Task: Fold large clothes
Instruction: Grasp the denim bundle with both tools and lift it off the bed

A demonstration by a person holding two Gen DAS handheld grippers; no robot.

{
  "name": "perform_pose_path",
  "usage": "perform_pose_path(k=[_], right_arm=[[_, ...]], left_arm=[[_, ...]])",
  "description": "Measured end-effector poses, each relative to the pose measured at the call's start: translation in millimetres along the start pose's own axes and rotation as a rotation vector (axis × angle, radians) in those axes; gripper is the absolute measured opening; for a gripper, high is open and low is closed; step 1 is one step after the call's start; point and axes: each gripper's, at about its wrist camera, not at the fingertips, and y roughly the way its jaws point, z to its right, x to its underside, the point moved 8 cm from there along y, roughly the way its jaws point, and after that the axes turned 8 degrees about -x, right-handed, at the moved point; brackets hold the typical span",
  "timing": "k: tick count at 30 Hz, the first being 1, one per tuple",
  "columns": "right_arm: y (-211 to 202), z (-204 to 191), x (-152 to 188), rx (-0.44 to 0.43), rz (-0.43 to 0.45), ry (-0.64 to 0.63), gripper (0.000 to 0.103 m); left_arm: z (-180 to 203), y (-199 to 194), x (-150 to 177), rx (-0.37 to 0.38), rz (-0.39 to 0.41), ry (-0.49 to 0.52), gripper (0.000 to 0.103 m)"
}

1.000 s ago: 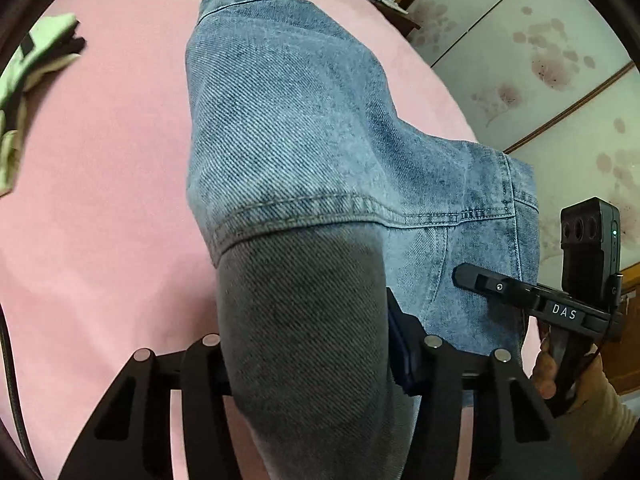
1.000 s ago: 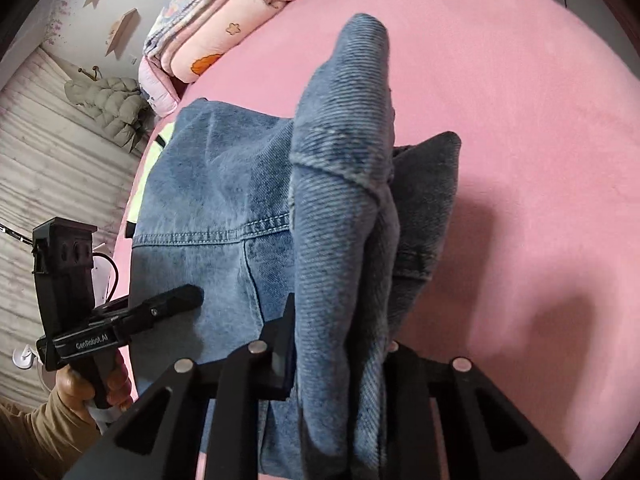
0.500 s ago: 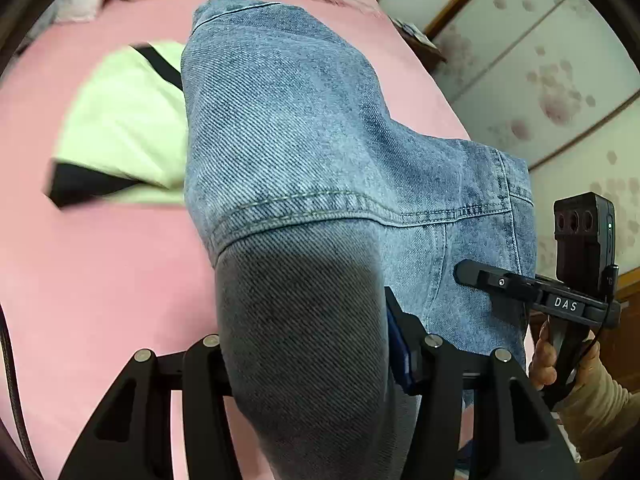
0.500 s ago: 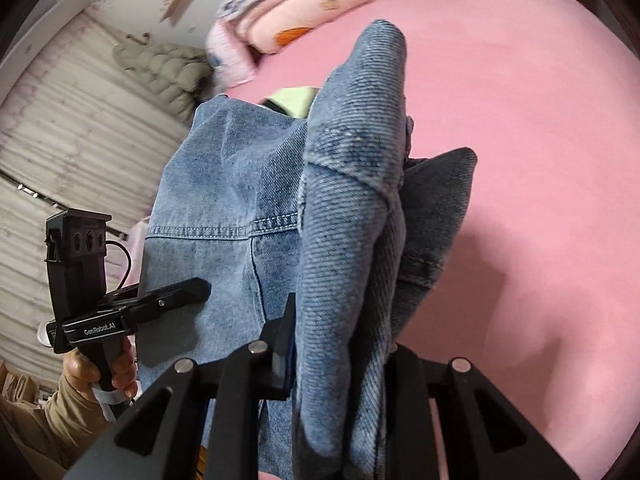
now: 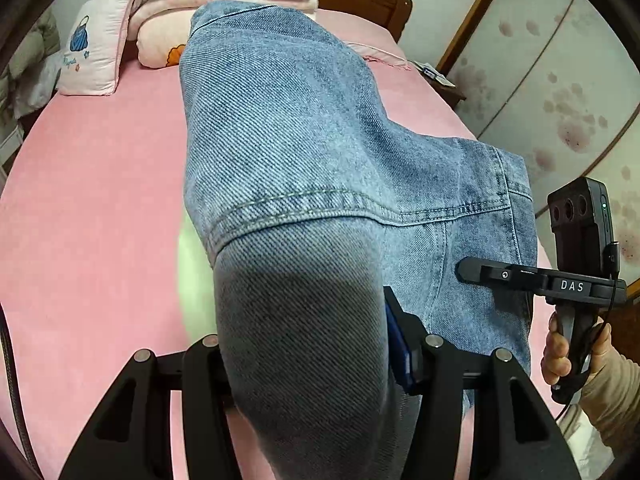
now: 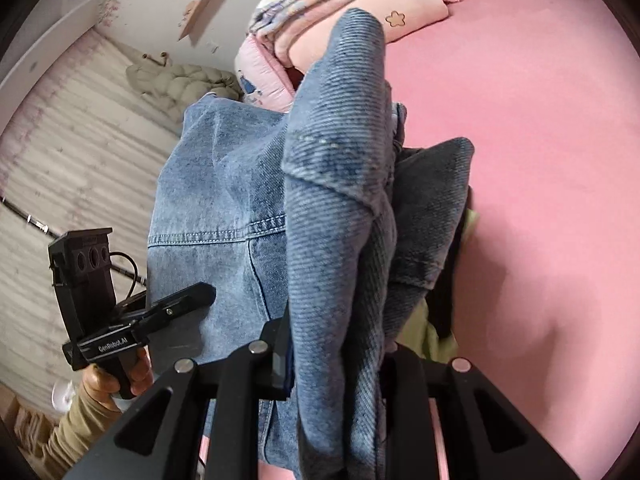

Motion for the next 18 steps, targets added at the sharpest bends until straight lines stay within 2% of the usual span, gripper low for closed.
perform_pose_path(k=[3,6,10,14,18], right_arm=[[35.9,23.4,-19.0,-0.004,0.009,0.047,0.020],[65.7,48.3,-23.4,0.010,-0.005,0.082,0.020],[106.8,78.8,-24.8,0.074,-0.051,0.102,0.020],[127.4,105.2,-24.1,0.142,-0.069,0.097,0.020],[133.0,115.1,-21.2,0.158,-0.080,0.077,0.023]], left_arm=[[-28.6,42.5,-10.6,-0.002,-0.021,-0.026,0.054],[-43.4,86.8,-2.0,-0.018,-0.058,-0.032,0.055],[-57.8,141.4,0.7,-0.066,-0.118,-0.027,0.058],[-59.5,167.8,-0.6,-0.096,-0.099,-0.022,0.063],[-64.7,176.1,8.6,-0.098,-0.090,-0.026,0.069]])
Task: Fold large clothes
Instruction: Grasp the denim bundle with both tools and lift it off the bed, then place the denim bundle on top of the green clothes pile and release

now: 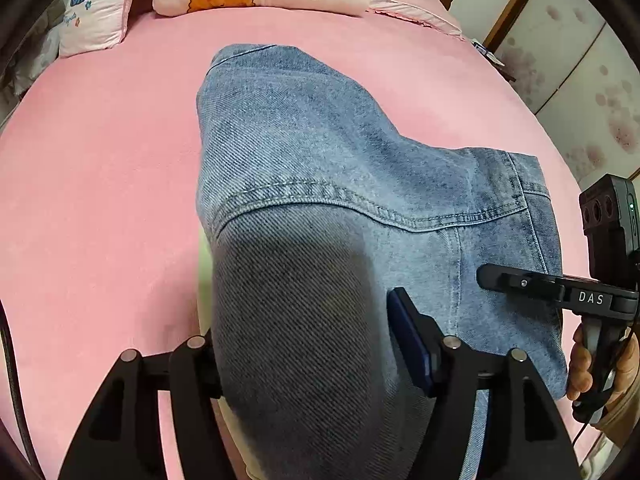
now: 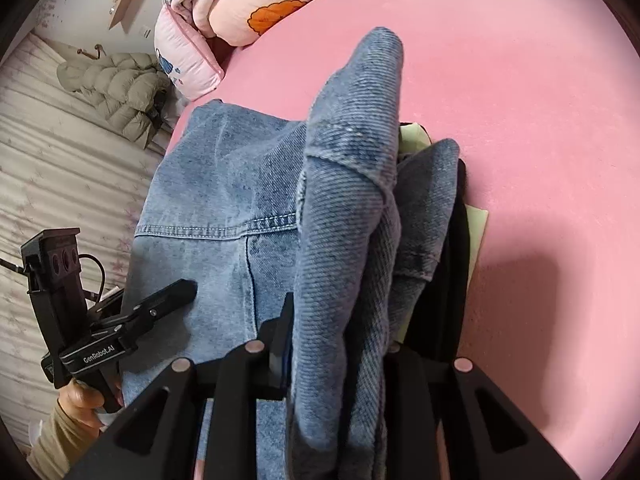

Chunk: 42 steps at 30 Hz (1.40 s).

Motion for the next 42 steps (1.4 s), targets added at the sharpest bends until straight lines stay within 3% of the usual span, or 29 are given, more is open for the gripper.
perform_pose_path(k=[7,14,18,25,38,42], right_arm=[[0.8,8.8,5.9,0.002,0.009,-0.019,0.026],[0.5,12.3,5.2,0.043,0.011,-0.051,0.035],[-3.9,6.1,6.7,0.096,-0.003,-0.088,0.037],[-31.6,-2.6,16.4,0.166,-0.016,-0.085,0.040],[-137.9,-54.8,38.4,0.228,0.110,-0.165,0.040],[-179.0,-69.5,64.0,0.248,0.132,-0.172,0.040]], left_arm=[[5.4,-8.8,6.9,-0.006,0.032,0.004,0.073],[2.6,-17.4,16.9,-0.066,0.063,0.011,0.086],[4.5,-22.2,14.5,-0.167,0.073,0.013,0.101],[11.0,-43.9,18.9,-0.278,0.078,0.013,0.102],[69.0,-155.6,33.1,-0.361,0.211,0.006,0.102],[100.5,-206.8,55.8,-0.292,0.240,-0.025,0.102]])
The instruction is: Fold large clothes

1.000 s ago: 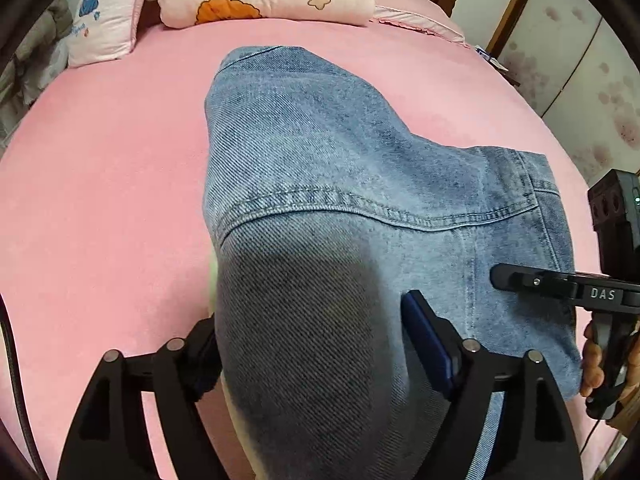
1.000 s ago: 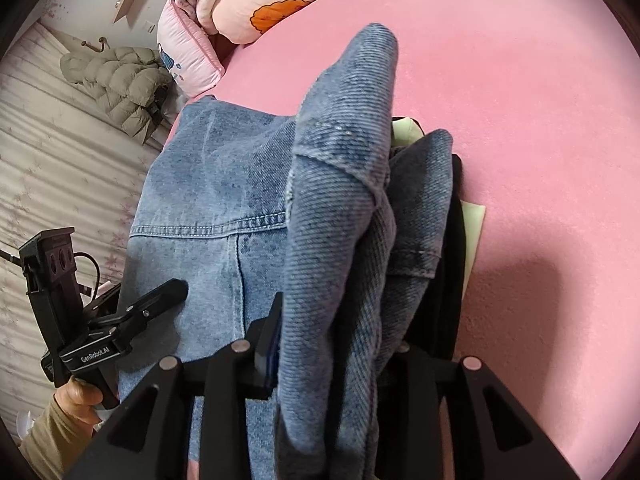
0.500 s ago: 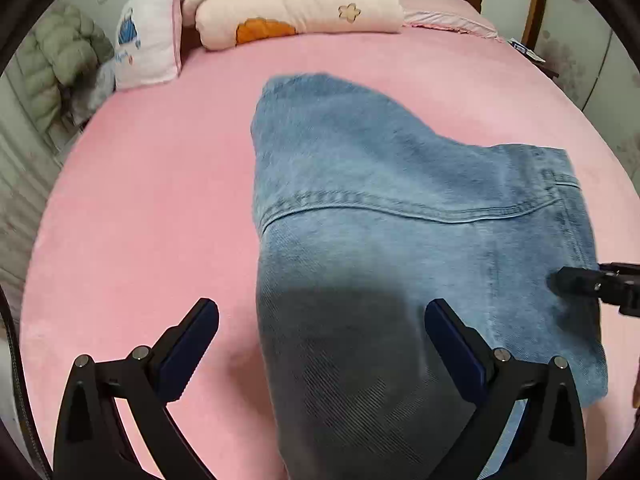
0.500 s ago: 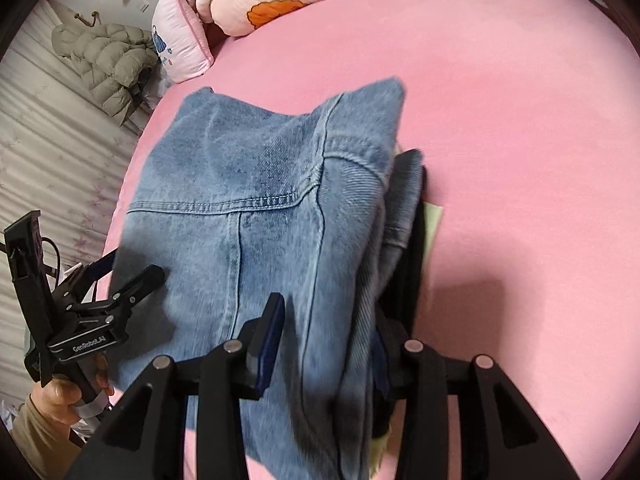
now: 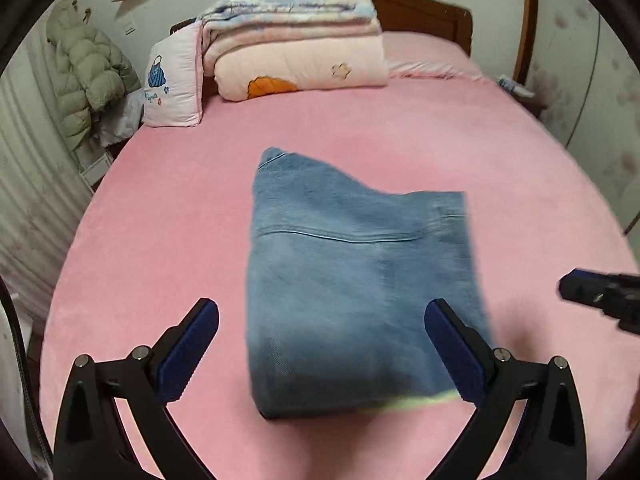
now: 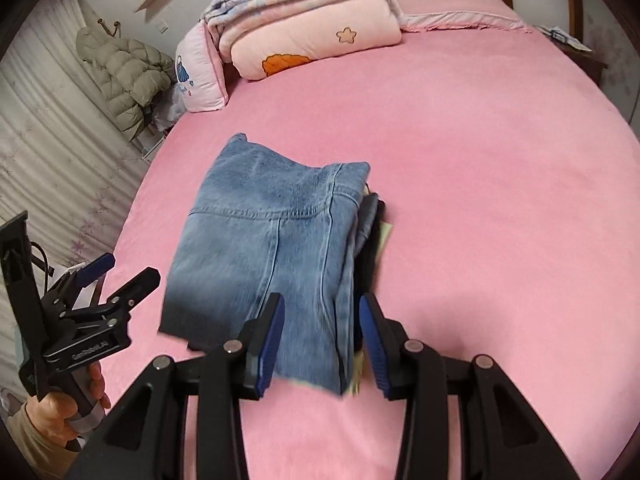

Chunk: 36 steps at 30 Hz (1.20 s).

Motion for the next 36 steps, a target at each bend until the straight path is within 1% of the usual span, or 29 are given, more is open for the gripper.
perform_pose_path(k=[4,5,8,10,12,14,15,19,22,25,26,30,33,36], right_arm=[[-48.9,-4.1,27.6,0.009,0.002,0.004,0.040],[-63.6,-5.0,36.2,0.014,0.002,0.001,0.040],[-102.5,-8.8,58.0,0.022,0.004,-0.006,0.040],[-134.0,-12.5,73.4,0.036,0.009,-0.023,0.040],[-163.2,-16.5,85.5,0.042,0.022,-0.040,0.040],[-201.2,-20.2,101.7,0.048,0.039,-0.053,0.040],[-213.6,-21.5,106.5,0.050,0.046,-0.057,0.040],[-277.0,-23.2,137.9,0.079,0.066,-0.087,0.040],[-316.9,-21.2,162.1,0.091,0.062,-0.110,0.040],[-349.4,-17.4,186.8,0.099,0.051,-0.133,0.040],[-358.0,-16.0,193.9,0.100,0.046,-0.141,0.040],[-392.1,-6.1,226.3,0.094,0.041,-0.145,0.040],[-405.2,1.8,247.5,0.079,0.028,-0.132,0.040],[-416.5,7.9,266.9,0.076,0.025,-0.132,0.040]], left_arm=[[19.7,-65.8,15.6,0.069,0.007,-0.028,0.102],[26.9,-87.6,21.4,0.098,0.006,-0.040,0.102],[42.6,-136.9,35.6,0.164,-0.007,-0.080,0.102],[52.2,-169.9,45.8,0.193,-0.018,-0.102,0.102],[62.8,-202.9,56.5,0.205,-0.013,-0.109,0.102],[72.7,-235.5,67.6,0.197,0.002,-0.107,0.102],[78.4,-254.9,74.8,0.187,0.012,-0.105,0.102],[100.0,-313.8,103.7,0.162,0.017,-0.105,0.102],[116.9,-349.1,124.0,0.175,0.012,-0.120,0.102],[134.8,-379.8,144.2,0.165,-0.002,-0.126,0.102],[140.7,-392.4,150.3,0.164,0.002,-0.133,0.102],[157.7,-421.0,166.8,0.150,0.006,-0.145,0.102],[173.5,-439.1,180.2,0.137,0.007,-0.140,0.102],[188.3,-449.2,192.5,0.122,0.009,-0.124,0.102]])
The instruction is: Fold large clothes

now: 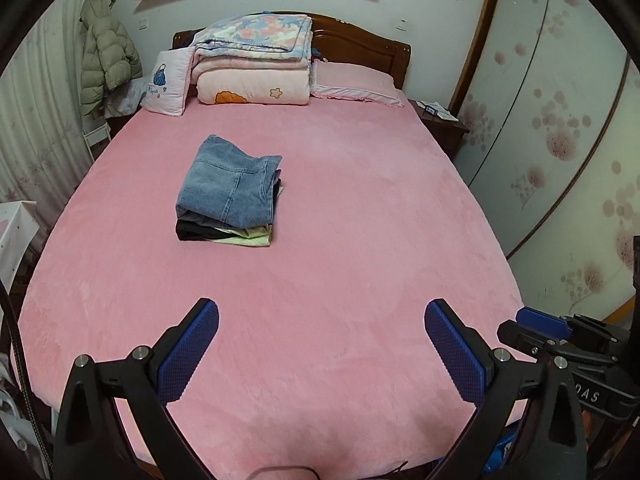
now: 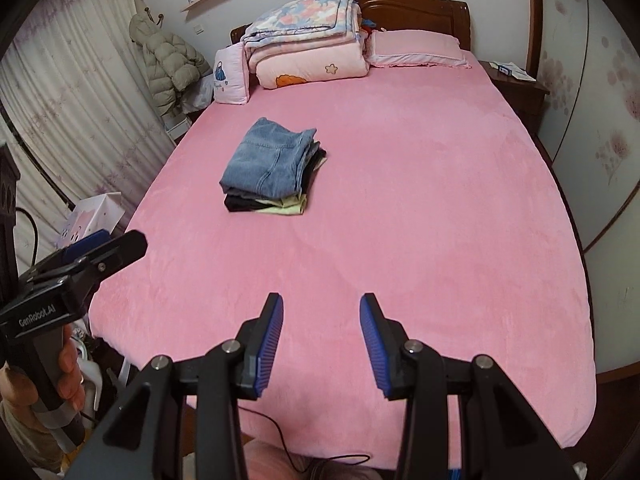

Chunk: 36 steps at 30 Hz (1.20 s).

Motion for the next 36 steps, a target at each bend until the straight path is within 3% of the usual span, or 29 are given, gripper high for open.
perform_pose_path(k=[11,17,36], right_arm=[[-27.9,15.6,28.5,0.071,0.075,-0.018,0.040],[-26.8,16.4,41.2,0.073,0.071,-0.010,0.040],[-32.0,12.2,49.4,0.091,0.101,-0.017,0.040]], left_arm=[[27.0,-16.0,40.7,-0.068,0.010,-0.005,0.102],[35.1,-19.5,57.8,-0.107,0.009,0.007,0.102],[46.1,-29.9,64.1,-0.147,0.022,0.041,0.102]])
